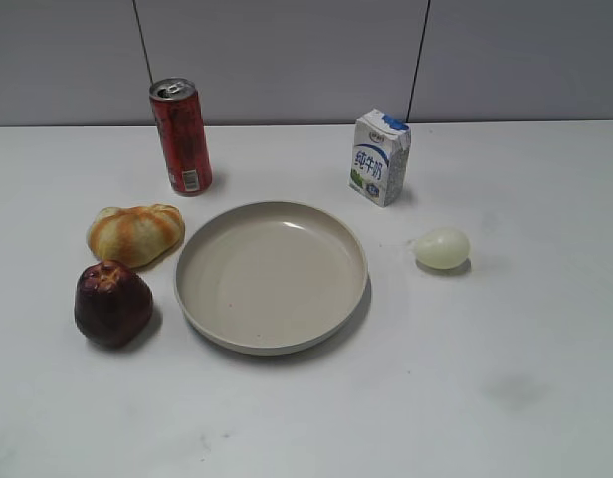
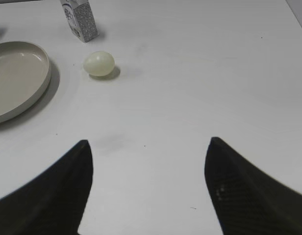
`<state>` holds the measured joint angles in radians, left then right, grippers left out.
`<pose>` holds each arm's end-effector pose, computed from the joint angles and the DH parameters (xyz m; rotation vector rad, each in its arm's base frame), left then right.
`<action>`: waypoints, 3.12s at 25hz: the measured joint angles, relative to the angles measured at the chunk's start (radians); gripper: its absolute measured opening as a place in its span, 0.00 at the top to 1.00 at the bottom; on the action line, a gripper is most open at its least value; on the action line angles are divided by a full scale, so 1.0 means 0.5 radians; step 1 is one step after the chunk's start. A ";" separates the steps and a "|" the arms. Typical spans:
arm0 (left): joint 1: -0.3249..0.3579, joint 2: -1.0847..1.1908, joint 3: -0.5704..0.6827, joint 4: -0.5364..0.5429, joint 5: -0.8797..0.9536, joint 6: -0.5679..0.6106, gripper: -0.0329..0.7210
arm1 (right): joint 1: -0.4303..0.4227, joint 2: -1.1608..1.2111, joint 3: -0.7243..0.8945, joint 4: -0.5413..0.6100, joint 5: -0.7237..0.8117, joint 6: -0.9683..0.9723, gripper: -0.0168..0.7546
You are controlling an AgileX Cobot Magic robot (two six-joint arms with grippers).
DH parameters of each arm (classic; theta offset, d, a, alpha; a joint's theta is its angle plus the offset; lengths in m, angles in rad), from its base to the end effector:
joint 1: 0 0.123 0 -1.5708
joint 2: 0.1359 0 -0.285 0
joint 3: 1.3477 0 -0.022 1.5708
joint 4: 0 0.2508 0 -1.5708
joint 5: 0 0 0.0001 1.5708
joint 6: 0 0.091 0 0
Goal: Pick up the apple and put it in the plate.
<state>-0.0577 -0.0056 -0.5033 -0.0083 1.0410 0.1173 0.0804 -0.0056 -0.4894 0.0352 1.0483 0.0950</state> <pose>-0.0053 -0.0003 0.2798 0.1765 2.0080 0.0280 -0.0042 0.0024 0.2754 0.0136 2.0397 0.1521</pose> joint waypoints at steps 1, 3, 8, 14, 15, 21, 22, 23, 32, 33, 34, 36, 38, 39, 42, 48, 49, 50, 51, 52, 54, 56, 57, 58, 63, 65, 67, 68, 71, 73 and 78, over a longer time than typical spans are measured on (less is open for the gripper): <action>0.000 0.000 0.000 0.000 0.000 0.000 0.04 | 0.000 0.000 0.000 0.000 0.000 0.000 0.24; 0.000 0.000 0.000 0.000 0.000 0.000 0.04 | 0.000 0.000 0.000 0.000 0.000 0.000 0.24; 0.000 0.000 0.000 0.000 0.000 0.000 0.04 | 0.000 0.000 0.000 0.000 0.000 0.000 0.24; 0.000 0.000 -0.003 0.002 -0.007 0.000 0.04 | 0.000 0.000 0.000 0.000 0.000 0.000 0.24; 0.000 0.006 -0.016 0.002 -0.022 0.000 0.04 | 0.000 0.000 0.000 0.000 0.000 0.000 0.24; 0.000 0.421 -0.091 -0.015 -0.508 0.000 0.04 | 0.000 0.000 0.000 0.000 0.000 0.000 0.24; 0.000 0.529 -0.107 -0.038 -0.555 0.000 0.04 | 0.000 0.000 0.000 0.000 0.000 0.000 0.24; 0.000 0.670 -0.134 -0.065 -0.596 0.000 0.04 | 0.000 0.000 0.000 0.000 0.000 0.000 0.24; -0.080 1.931 -0.772 -0.516 -0.450 0.257 0.04 | 0.000 0.000 0.000 0.000 0.000 0.000 0.24; -0.123 2.032 -0.845 -0.530 -0.408 0.276 0.04 | 0.000 0.000 0.000 0.000 0.000 0.000 0.24; -0.172 2.153 -0.906 -0.535 -0.359 0.287 0.04 | 0.000 0.000 0.000 0.000 0.000 0.000 0.24; -0.273 2.371 -0.985 -0.527 -0.303 0.300 0.04 | 0.000 0.000 0.000 0.000 0.000 0.000 0.24; -0.395 2.546 -1.033 -0.485 -0.286 0.302 0.04 | 0.000 0.000 0.000 0.000 0.000 0.000 0.24; -0.443 2.635 -1.045 -0.462 -0.286 0.302 0.04 | 0.000 0.000 0.000 0.000 0.000 0.000 0.24; -0.560 2.860 -1.061 -0.401 -0.297 0.302 0.04 | 0.000 0.000 0.000 0.000 0.000 0.000 0.24; -0.600 3.201 -1.061 -0.360 -0.387 0.302 0.04 | 0.000 0.000 0.000 0.000 0.000 0.000 0.24; -0.600 3.240 -1.061 -0.360 -0.412 0.302 0.04 | 0.000 0.000 0.000 0.000 0.000 0.000 0.24; -0.600 3.271 -1.061 -0.360 -0.436 0.302 0.04 | 0.000 0.000 0.000 0.000 0.000 0.000 0.24; -0.602 3.297 -1.061 -0.360 -0.454 0.302 0.04 | 0.000 0.000 0.000 0.000 0.000 0.000 0.24; -0.608 3.324 -1.061 -0.360 -0.468 0.302 0.04 | 0.000 0.000 0.000 0.000 0.000 0.000 0.24; -0.621 3.370 -1.061 -0.360 -0.491 0.302 0.04 | 0.000 0.000 0.000 0.000 0.000 0.000 0.24; -0.628 3.421 -1.061 -0.356 -0.502 0.302 0.04 | 0.000 0.000 0.000 0.000 0.000 0.000 0.24; -0.628 3.447 -1.061 -0.349 -0.507 0.302 0.04 | 0.000 0.000 0.000 0.000 0.000 0.000 0.24; -0.628 3.471 -1.061 -0.338 -0.511 0.302 0.04 | 0.000 0.000 0.000 0.000 0.000 0.000 0.24; -0.628 3.566 -1.061 -0.327 -0.562 0.302 0.07 | 0.000 0.000 0.000 0.000 0.000 0.000 0.24; -0.628 3.572 -1.061 -0.324 -0.580 0.302 0.14 | 0.000 0.000 0.000 0.000 0.000 0.000 0.24; -0.628 3.574 -1.065 -0.323 -0.580 0.302 0.17 | 0.000 0.000 0.000 0.000 0.000 0.000 0.24; -0.628 3.576 -1.066 -0.323 -0.568 0.302 0.17 | 0.000 0.000 0.000 0.000 0.000 0.000 0.24; -0.628 3.576 -1.091 -0.323 -0.457 0.302 0.17 | 0.000 0.000 0.000 0.000 0.000 0.000 0.24; -0.628 3.562 -1.134 -0.323 -0.317 0.302 0.17 | 0.000 0.000 0.000 0.000 0.000 0.000 0.24; -0.628 3.436 -1.406 -0.372 -0.113 0.302 0.17 | 0.000 0.000 0.000 0.000 0.000 0.000 0.24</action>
<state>-0.3716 1.7122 -1.2064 -0.1943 0.9845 0.2684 0.0804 -0.0056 -0.4894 0.0352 1.0483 0.0950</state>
